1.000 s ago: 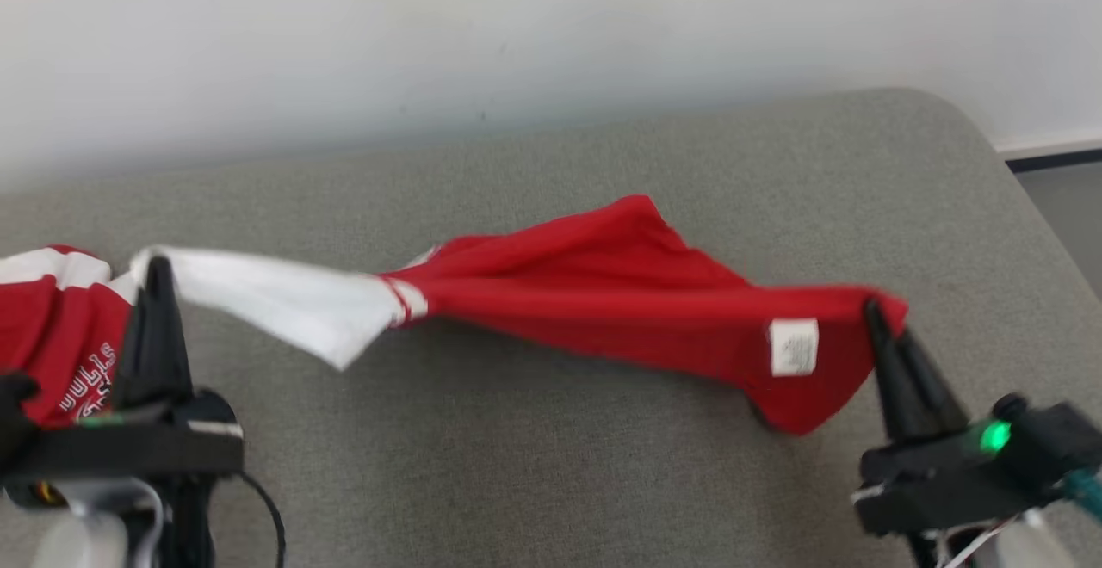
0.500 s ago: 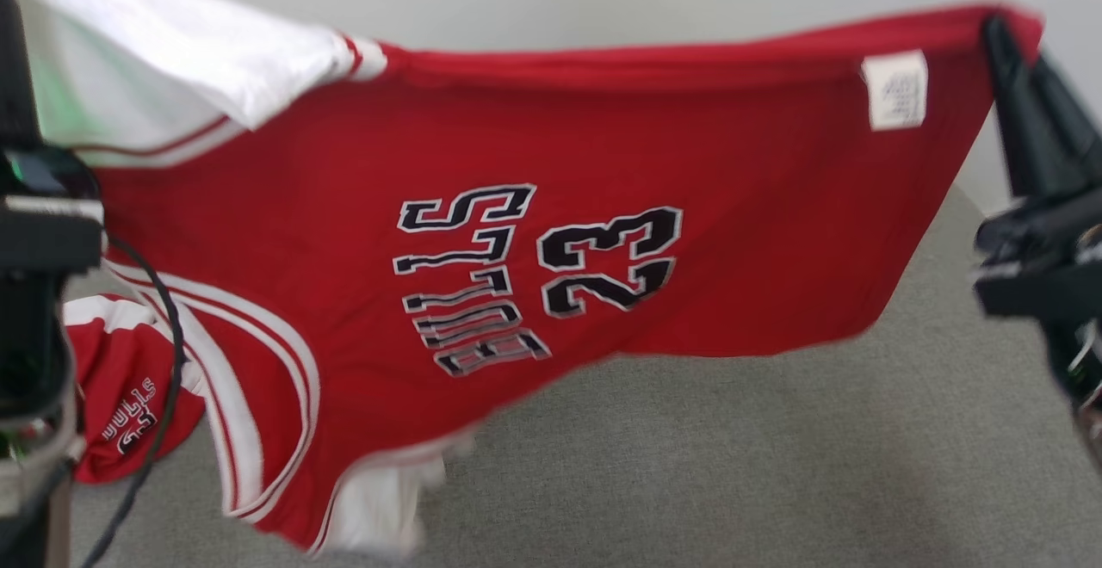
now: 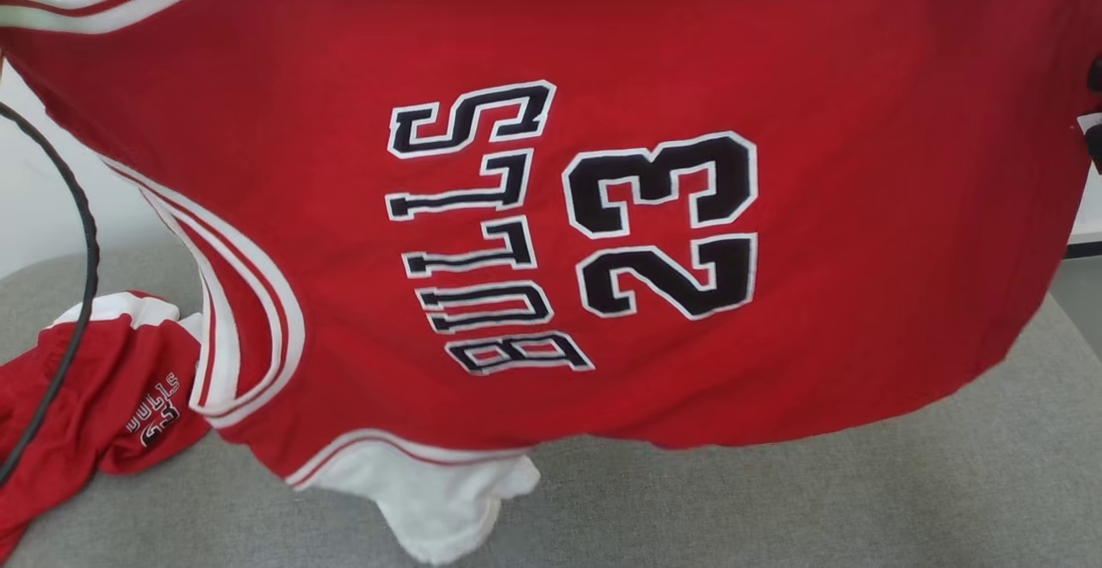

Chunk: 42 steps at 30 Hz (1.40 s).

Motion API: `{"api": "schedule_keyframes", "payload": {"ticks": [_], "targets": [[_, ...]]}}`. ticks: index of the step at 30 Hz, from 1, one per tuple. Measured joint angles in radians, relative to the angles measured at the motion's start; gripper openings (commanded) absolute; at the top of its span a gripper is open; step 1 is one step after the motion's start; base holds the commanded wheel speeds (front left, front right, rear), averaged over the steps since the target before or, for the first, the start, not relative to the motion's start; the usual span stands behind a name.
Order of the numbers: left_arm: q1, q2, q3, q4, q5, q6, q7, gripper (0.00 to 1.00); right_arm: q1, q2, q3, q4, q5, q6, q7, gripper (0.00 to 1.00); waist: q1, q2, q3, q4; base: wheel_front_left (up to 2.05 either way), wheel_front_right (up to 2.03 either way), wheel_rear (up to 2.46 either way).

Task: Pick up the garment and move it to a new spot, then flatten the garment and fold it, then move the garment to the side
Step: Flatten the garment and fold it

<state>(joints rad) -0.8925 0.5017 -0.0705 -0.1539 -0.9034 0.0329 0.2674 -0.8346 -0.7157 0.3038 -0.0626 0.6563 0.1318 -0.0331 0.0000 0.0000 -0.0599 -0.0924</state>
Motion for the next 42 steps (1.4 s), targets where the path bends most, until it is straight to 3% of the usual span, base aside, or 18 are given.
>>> {"api": "schedule_keyframes", "payload": {"ticks": [9,15,20,24,29,33,38,42], "targets": [[-0.039,0.031,-0.028,0.044,-0.005,0.020,0.079,0.00,-0.055,-0.016,0.069,0.087,0.022,0.000,0.083,0.00,0.0000,0.0000,0.029,0.001,0.00,0.00,0.00],[-0.112,0.018,-0.082,0.186,-0.003,0.016,0.126,0.00,-0.143,0.043,0.110,0.267,0.060,0.000,0.149,0.00,0.0000,0.0000,0.084,0.003,0.00,0.00,0.00],[-0.306,-0.028,-0.196,0.350,0.072,-0.033,0.153,0.00,-0.328,0.109,0.146,0.444,0.038,0.000,0.178,0.00,0.0002,0.0001,0.174,0.006,0.00,0.00,0.00],[-0.542,-0.071,-0.271,0.513,0.202,-0.087,0.051,0.00,-0.525,0.179,0.168,0.598,-0.044,0.000,0.128,0.00,0.0003,0.0001,0.274,0.011,0.00,0.00,0.00],[-0.795,-0.109,-0.332,0.733,0.394,-0.103,-0.235,0.00,-0.738,0.274,0.165,0.786,-0.161,0.000,-0.054,0.00,0.0006,0.0003,0.415,0.015,0.00,0.00,0.00],[-0.954,-0.121,-0.352,0.848,0.497,-0.105,-0.487,0.00,-0.868,0.324,0.107,0.925,-0.243,0.000,-0.204,0.00,0.0006,0.0003,0.524,0.013,0.00,0.00,0.00],[-1.010,-0.154,-0.327,0.862,0.520,-0.138,-0.527,0.00,-0.897,0.351,0.085,1.000,-0.291,0.000,-0.227,0.00,0.0006,0.0004,0.647,0.012,0.00,0.00,0.00],[-0.930,-0.165,-0.266,0.804,0.477,-0.157,-0.530,0.00,-0.857,0.356,0.081,0.979,-0.291,0.000,-0.231,0.00,0.0002,0.0003,0.733,0.019,0.00,0.00,0.00]]}}
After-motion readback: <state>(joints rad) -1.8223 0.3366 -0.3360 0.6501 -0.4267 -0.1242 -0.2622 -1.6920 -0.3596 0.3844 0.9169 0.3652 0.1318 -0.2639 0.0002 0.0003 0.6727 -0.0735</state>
